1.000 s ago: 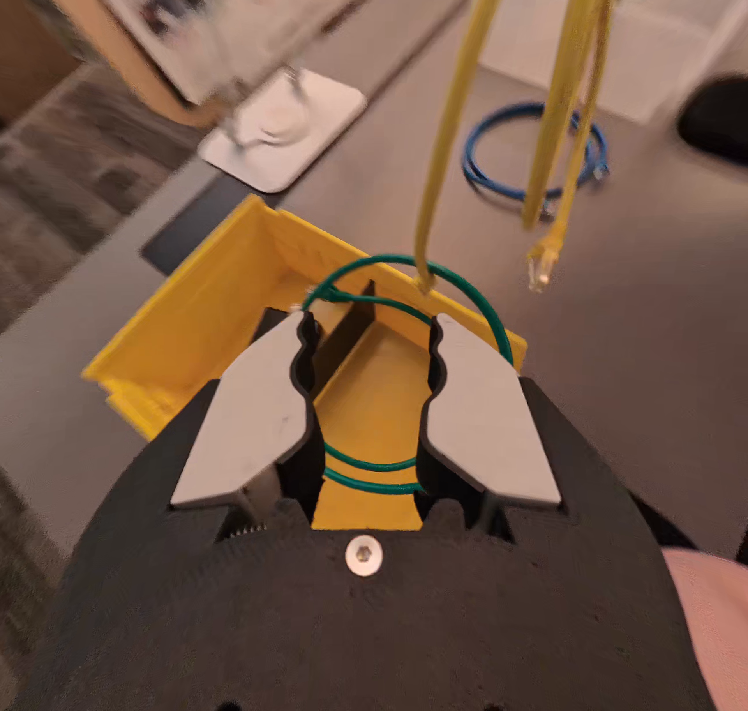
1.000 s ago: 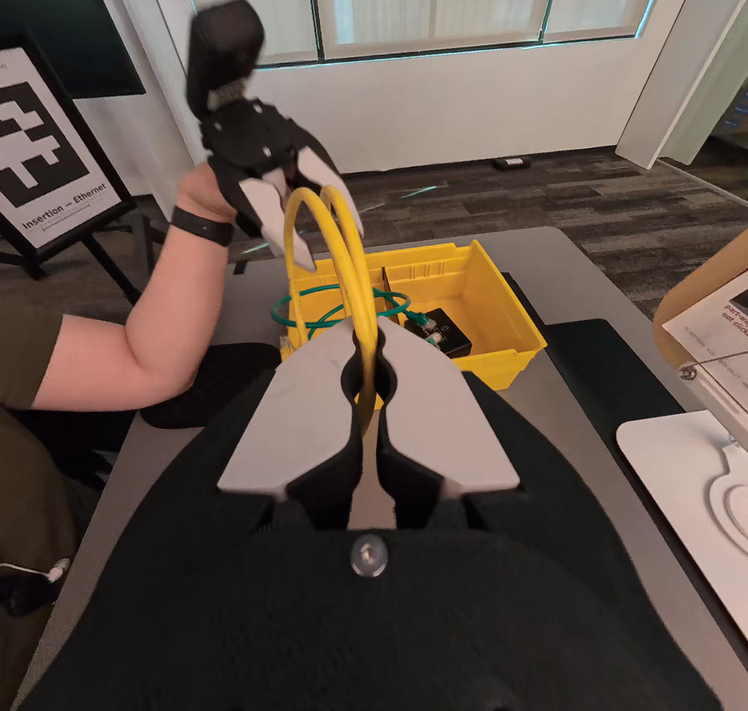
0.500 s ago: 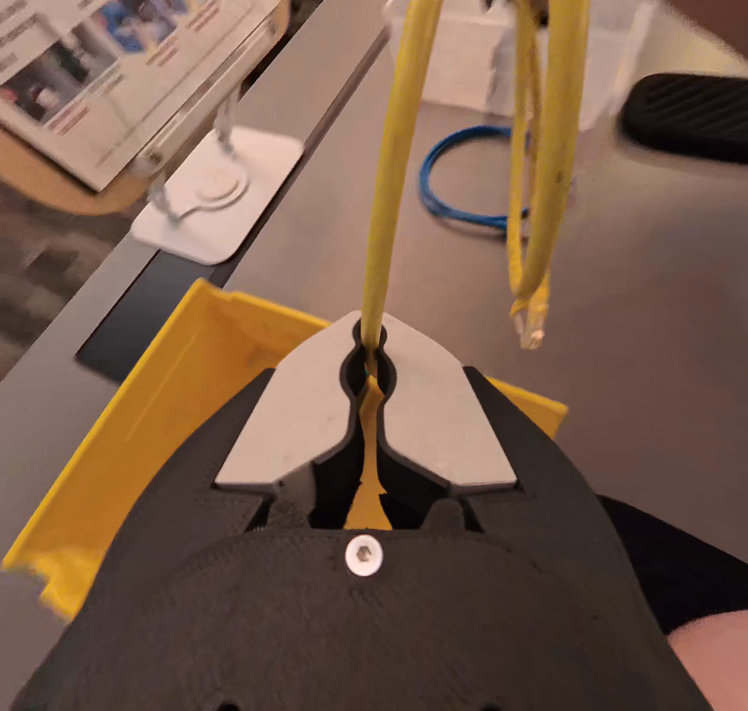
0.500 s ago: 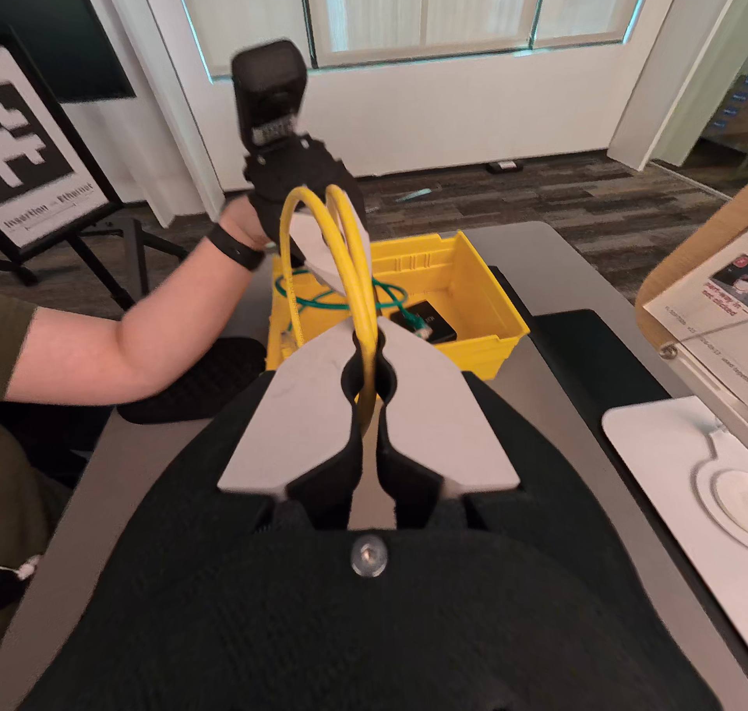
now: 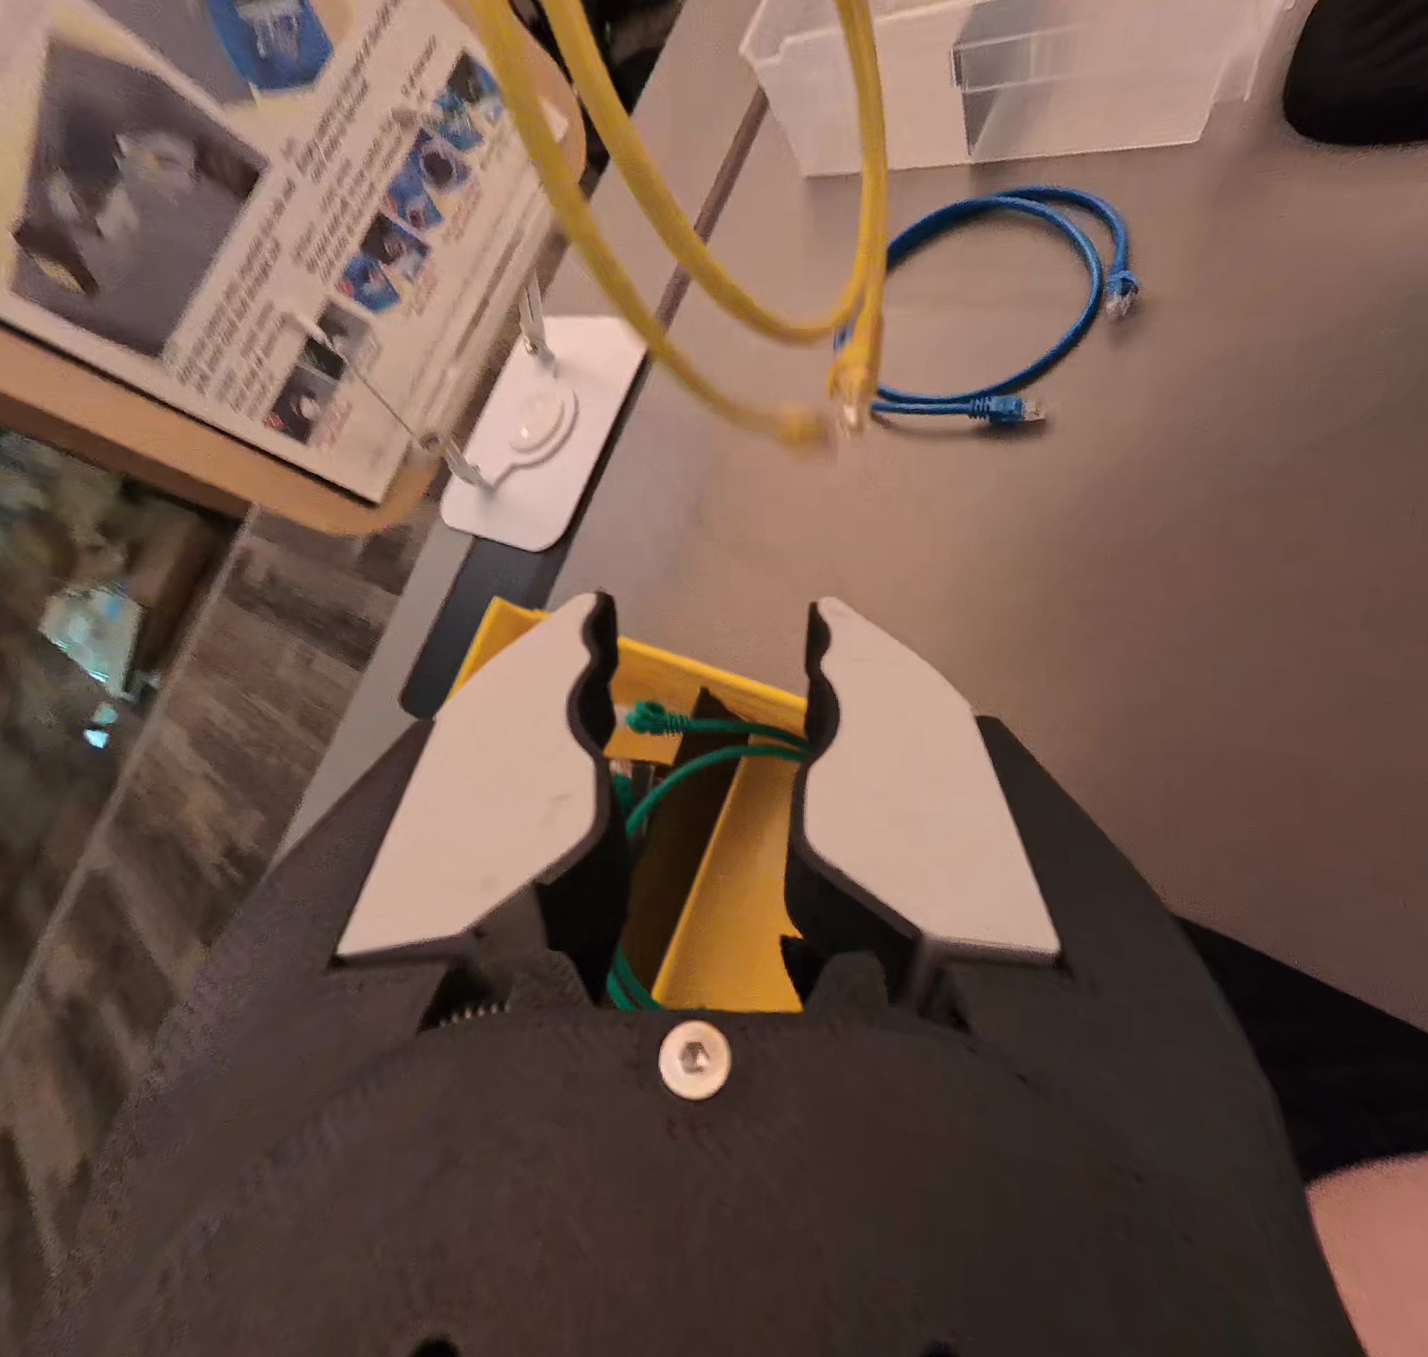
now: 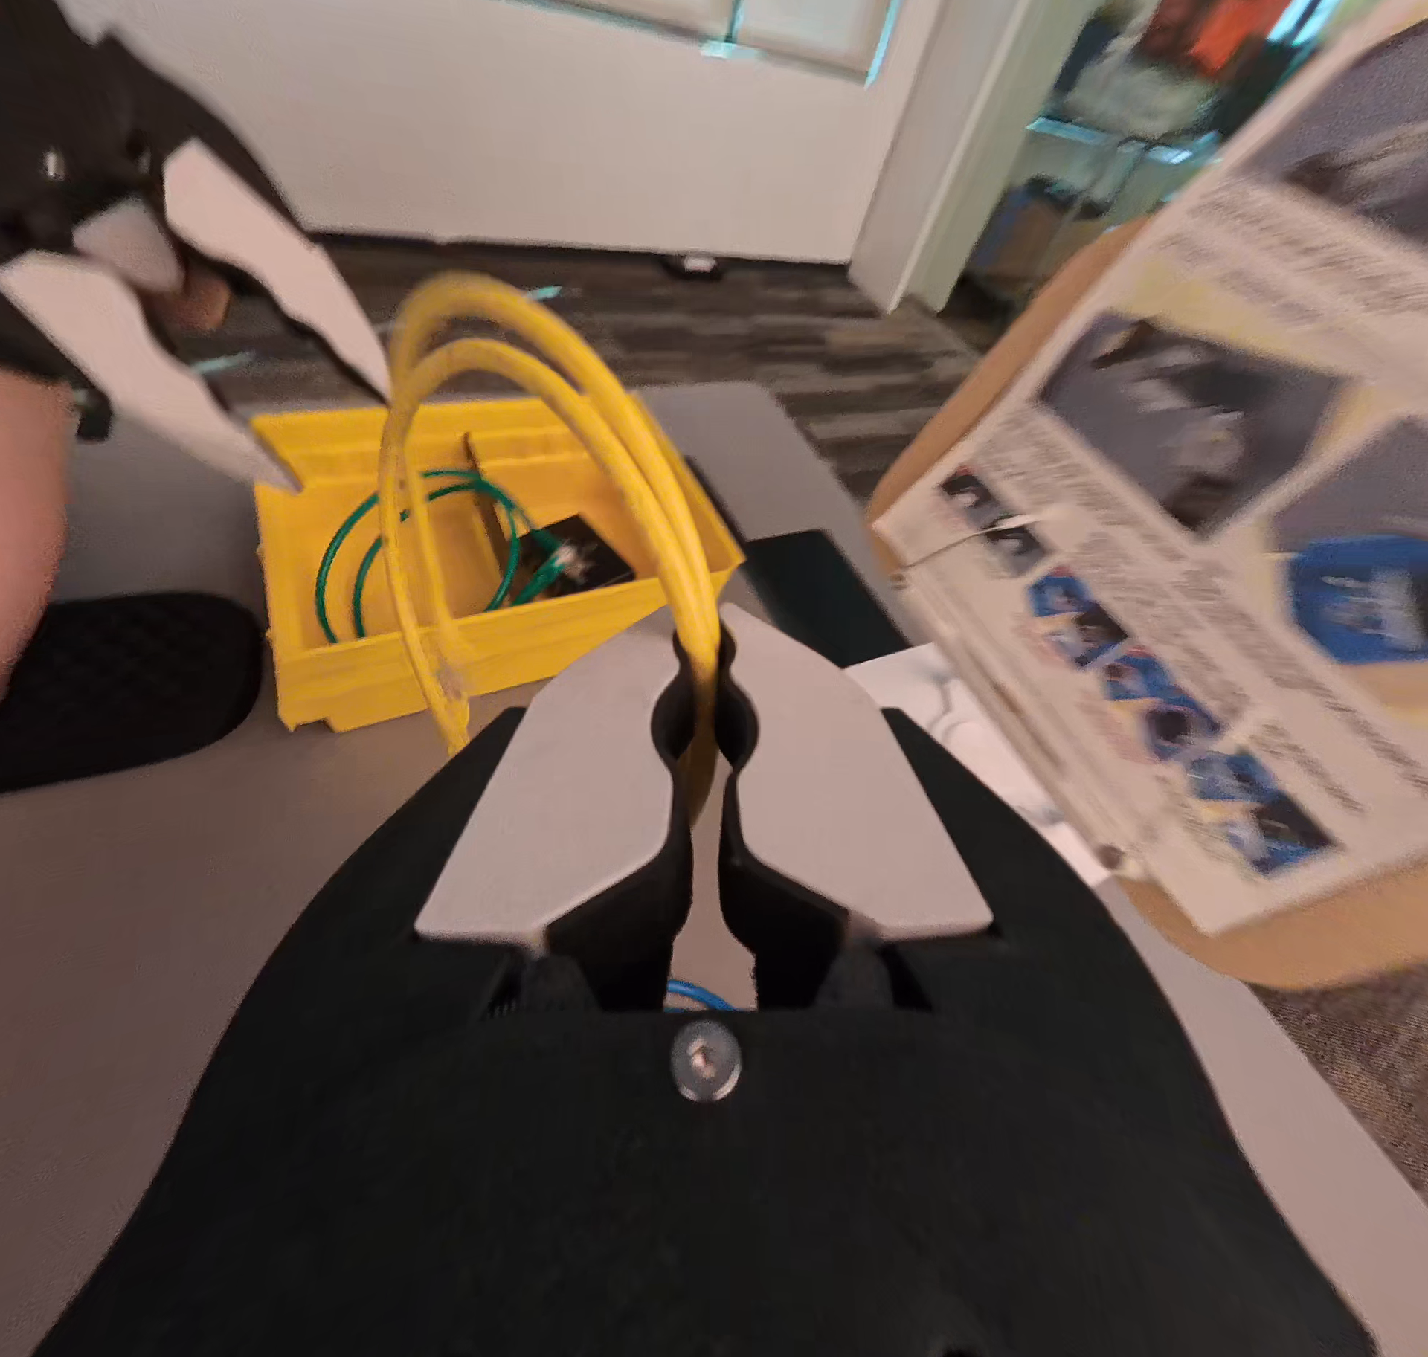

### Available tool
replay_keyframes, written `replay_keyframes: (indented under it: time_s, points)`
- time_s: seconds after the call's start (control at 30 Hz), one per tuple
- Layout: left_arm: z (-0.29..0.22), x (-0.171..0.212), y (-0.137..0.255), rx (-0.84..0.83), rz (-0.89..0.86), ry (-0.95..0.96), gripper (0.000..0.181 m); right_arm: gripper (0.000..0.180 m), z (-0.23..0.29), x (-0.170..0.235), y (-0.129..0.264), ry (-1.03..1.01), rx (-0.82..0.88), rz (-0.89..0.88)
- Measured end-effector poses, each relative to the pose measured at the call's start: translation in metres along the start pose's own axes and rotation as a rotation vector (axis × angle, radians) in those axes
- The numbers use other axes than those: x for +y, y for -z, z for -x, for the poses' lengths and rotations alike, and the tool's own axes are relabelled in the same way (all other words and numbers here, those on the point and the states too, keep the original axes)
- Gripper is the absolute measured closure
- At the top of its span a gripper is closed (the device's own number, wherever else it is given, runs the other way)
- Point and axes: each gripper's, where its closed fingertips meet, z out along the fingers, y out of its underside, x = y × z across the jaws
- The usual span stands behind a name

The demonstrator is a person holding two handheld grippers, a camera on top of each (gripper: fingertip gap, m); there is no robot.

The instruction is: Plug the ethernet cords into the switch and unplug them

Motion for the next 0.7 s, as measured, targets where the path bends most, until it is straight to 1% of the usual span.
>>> replay_keyframes:
  time_s: [0.03,0.1,0.2,0.23,0.3,0.37,0.4,0.47,0.5,0.53,0.6,0.63,0.7]
  points:
    - [-0.002,-0.006,-0.002,-0.012,-0.007,-0.023,0.13,0.179,-0.011,-0.007,0.017,-0.006,0.017,-0.027]
    - [-0.002,-0.009,-0.004,-0.025,0.001,-0.023,0.123,0.18,-0.028,-0.009,0.042,0.025,0.096,-0.002]
    - [0.008,0.013,-0.001,-0.06,0.104,0.047,0.122,0.18,-0.037,0.011,0.061,0.183,0.275,0.127]
    - [0.012,0.027,0.001,-0.077,0.158,0.085,0.121,0.18,-0.035,0.024,0.063,0.273,0.336,0.195]
    - [0.025,0.057,0.006,-0.125,0.259,0.176,0.116,0.18,-0.026,0.06,0.066,0.524,0.446,0.381]
    - [0.034,0.092,0.011,-0.138,0.364,0.299,0.119,0.179,-0.017,0.103,0.067,0.738,0.54,0.57]
    - [0.037,0.11,0.012,-0.141,0.418,0.357,0.121,0.179,-0.008,0.133,0.065,0.793,0.514,0.661]
    - [0.044,0.146,0.012,-0.162,0.542,0.446,0.121,0.179,0.013,0.193,0.063,0.812,0.416,0.814]
    - [0.044,0.159,0.01,-0.152,0.596,0.475,0.12,0.178,0.018,0.203,0.064,0.838,0.435,0.807]
    - [0.043,0.168,0.005,-0.129,0.618,0.494,0.118,0.178,0.026,0.205,0.066,0.841,0.418,0.784]
    - [0.039,0.178,-0.005,-0.08,0.637,0.525,0.117,0.177,0.047,0.215,0.074,0.683,0.309,0.809]
    - [0.042,0.183,-0.009,-0.085,0.652,0.527,0.11,0.177,0.056,0.221,0.077,0.6,0.25,0.829]
    - [0.047,0.193,-0.014,-0.097,0.665,0.539,0.111,0.178,0.064,0.229,0.082,0.518,0.196,0.851]
